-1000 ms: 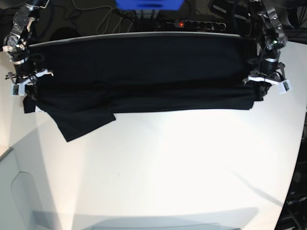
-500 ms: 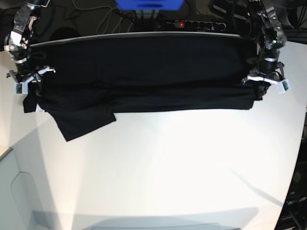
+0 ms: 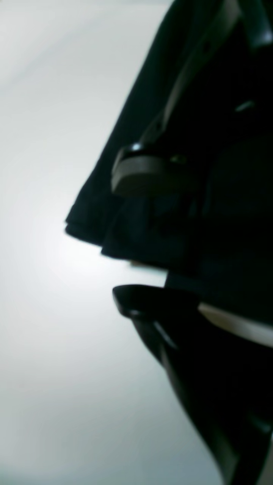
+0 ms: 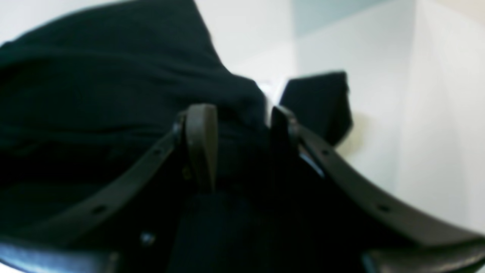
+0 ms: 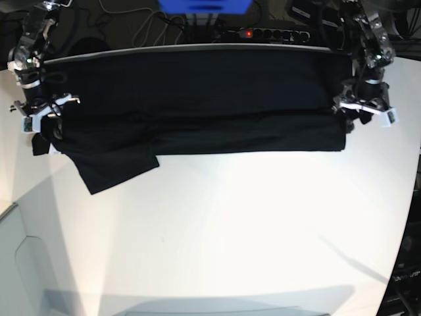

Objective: Fold the T-shirt properly
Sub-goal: 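Lower the folded hem onto the shirt and open both grippers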

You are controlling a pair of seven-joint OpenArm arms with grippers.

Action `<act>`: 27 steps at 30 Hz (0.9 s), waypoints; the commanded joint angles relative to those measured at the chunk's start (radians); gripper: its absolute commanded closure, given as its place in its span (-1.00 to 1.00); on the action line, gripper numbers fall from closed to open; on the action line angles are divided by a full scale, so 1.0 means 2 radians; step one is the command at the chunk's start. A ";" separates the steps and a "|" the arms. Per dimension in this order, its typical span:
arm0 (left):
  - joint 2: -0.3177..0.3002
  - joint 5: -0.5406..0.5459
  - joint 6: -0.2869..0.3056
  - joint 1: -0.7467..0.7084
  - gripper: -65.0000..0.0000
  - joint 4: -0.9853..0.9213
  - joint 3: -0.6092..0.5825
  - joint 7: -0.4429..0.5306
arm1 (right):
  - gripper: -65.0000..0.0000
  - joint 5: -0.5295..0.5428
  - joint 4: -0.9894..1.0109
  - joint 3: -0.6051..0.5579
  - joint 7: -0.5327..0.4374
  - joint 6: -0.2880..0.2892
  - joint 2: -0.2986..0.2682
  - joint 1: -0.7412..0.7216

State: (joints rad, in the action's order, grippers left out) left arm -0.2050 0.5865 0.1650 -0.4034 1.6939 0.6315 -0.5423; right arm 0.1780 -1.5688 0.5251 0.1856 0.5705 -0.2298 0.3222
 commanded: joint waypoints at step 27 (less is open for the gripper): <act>-0.010 -0.065 0.002 0.068 0.26 -0.062 -0.038 0.007 | 0.25 0.003 -0.025 0.004 -0.014 0.006 0.000 -0.004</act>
State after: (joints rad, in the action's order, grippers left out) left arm -0.2127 0.4534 0.1650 -0.2722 1.5555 0.5488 -0.5476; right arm 0.1719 -1.6001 0.5255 0.1837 0.5705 -0.2157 0.3168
